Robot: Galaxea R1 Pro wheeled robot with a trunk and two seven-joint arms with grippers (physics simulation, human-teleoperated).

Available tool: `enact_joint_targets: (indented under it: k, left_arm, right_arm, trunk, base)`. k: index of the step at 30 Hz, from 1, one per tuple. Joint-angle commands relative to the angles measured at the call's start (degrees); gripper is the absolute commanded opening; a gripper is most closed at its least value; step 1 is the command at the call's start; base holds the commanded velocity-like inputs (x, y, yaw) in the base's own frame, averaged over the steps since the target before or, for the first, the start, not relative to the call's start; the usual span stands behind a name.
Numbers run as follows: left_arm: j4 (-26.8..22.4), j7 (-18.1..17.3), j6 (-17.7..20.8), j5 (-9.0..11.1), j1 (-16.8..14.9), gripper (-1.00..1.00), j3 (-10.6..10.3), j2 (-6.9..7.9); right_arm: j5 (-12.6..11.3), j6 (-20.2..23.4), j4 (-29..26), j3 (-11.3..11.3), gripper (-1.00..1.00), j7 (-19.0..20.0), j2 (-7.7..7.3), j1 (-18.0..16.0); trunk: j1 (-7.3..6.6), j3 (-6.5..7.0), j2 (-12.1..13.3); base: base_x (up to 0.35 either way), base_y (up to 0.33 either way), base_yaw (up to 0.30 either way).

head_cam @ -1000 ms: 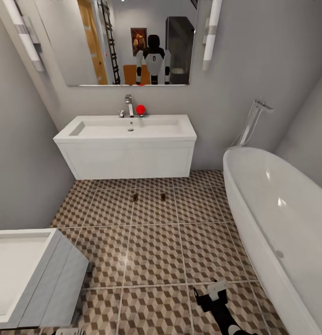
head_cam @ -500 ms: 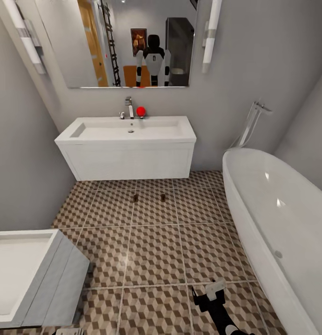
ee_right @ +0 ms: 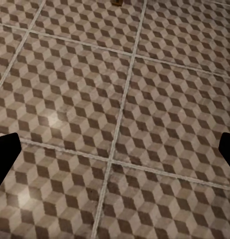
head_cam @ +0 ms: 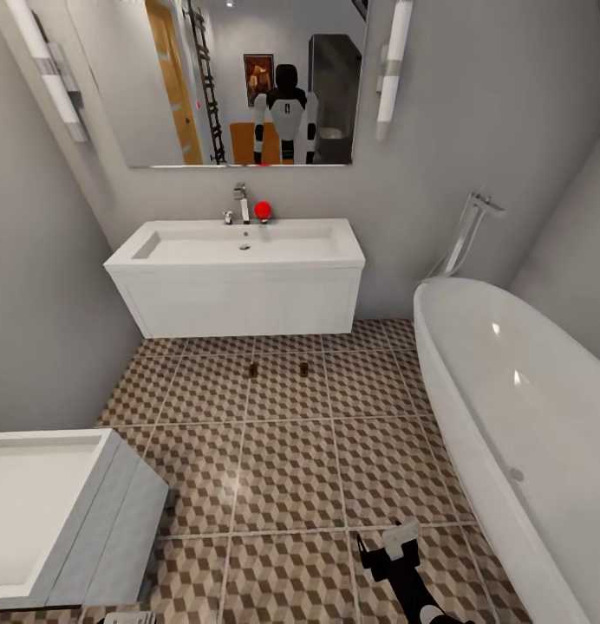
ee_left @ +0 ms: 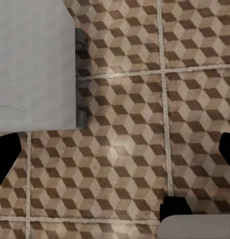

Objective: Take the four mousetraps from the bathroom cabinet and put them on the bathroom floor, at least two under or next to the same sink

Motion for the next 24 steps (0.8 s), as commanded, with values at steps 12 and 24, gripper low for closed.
enact_joint_targets:
  k: [12, 24]
  left_arm:
    - [0.2, 0.0, -0.2, 0.5, -0.1, 1.0, -0.5, -0.02]
    - [0.2, 0.0, -0.1, 0.5, -0.1, 1.0, -0.5, -0.02]
  right_arm:
    - [0.6, -0.1, 0.1, 0.1, 1.0, -0.6, -0.08, 0.0]
    - [0.6, 0.0, 0.1, 0.1, 1.0, -0.6, -0.18, 0.0]
  trunk:
    - [-2.63, 2.11, 4.8]
    - [-5.27, 4.26, 9.6]
  base:
    - [0.0, 0.0, 0.0]
    - [0.0, 0.0, 0.0]
